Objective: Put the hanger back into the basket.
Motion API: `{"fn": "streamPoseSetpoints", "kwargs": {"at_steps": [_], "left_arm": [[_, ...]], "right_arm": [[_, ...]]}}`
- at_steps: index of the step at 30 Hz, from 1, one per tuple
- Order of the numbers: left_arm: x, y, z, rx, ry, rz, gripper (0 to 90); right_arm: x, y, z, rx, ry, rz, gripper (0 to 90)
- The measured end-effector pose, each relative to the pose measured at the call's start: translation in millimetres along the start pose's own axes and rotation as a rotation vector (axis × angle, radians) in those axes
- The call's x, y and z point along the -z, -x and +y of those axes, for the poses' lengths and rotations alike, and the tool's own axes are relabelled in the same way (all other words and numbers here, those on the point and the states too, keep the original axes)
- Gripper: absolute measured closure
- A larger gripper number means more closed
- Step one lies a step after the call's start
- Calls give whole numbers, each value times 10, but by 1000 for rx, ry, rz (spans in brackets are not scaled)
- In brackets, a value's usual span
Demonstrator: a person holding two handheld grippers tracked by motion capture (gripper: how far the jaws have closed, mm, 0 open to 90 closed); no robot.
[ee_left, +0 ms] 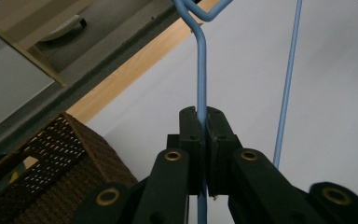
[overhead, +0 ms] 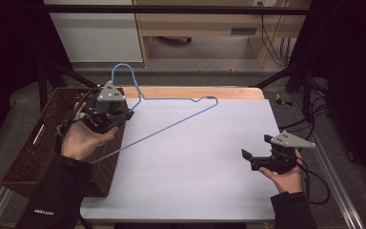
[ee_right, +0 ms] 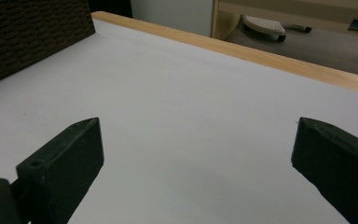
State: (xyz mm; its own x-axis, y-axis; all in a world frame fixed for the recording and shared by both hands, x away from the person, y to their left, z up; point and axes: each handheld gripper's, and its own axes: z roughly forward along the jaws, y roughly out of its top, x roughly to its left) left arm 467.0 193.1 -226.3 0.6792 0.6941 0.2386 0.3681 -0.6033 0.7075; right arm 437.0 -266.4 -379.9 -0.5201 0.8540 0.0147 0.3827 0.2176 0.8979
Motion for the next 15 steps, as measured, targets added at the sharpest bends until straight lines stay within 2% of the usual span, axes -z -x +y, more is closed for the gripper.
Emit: {"fn": "streamPoseSetpoints", "kwargs": {"at_steps": [11, 15], "left_arm": [[102, -251, -50, 41, 5, 44, 872], [130, -349, -100, 52, -7, 66, 872]], "right_arm": [[-9, -9, -2, 5, 0, 5, 29], [-16, -14, -3, 6, -5, 4, 29]]}}
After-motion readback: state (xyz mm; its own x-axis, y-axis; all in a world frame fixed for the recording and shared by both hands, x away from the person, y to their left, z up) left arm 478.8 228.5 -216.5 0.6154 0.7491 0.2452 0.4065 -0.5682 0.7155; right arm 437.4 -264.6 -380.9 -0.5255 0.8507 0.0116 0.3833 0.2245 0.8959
